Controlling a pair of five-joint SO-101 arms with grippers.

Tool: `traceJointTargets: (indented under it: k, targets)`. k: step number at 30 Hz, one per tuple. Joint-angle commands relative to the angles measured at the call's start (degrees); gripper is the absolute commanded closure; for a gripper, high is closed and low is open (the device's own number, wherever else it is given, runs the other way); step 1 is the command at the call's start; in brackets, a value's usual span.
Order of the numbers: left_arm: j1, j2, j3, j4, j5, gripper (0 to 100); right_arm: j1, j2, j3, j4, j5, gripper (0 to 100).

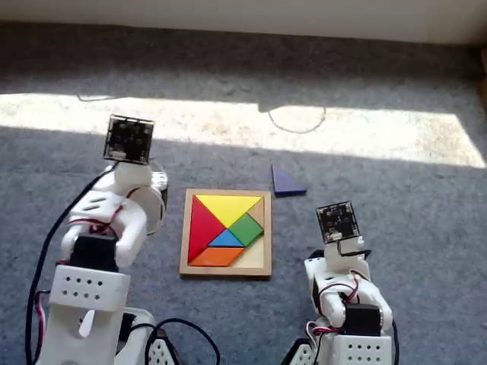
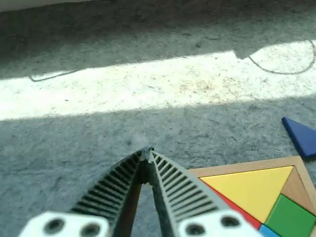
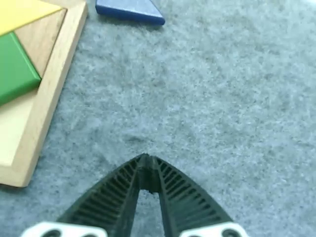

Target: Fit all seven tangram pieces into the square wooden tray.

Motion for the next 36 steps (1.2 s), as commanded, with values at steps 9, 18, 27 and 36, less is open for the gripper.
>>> traceJointTargets:
  k: [9,18,27,36]
  targets:
    - [-14.9,-12.79,1.63,11.52,-0.35,99,0.75,-0.04,5.93,-0.04,-0.09,99.1]
    - [-15.6,-33.89,18.24,11.25,-0.35,99,0.75,-0.04,5.85,0.04,-0.09,99.1]
    - [-15.6,-45.76,29.76,11.34,-0.35,99,3.12,0.57,1.71,-1.1,-0.09,99.3]
    - [-15.69,-45.14,34.51,11.25,-0.44,99,3.38,8.75,-23.08,2.15,0.0,99.3]
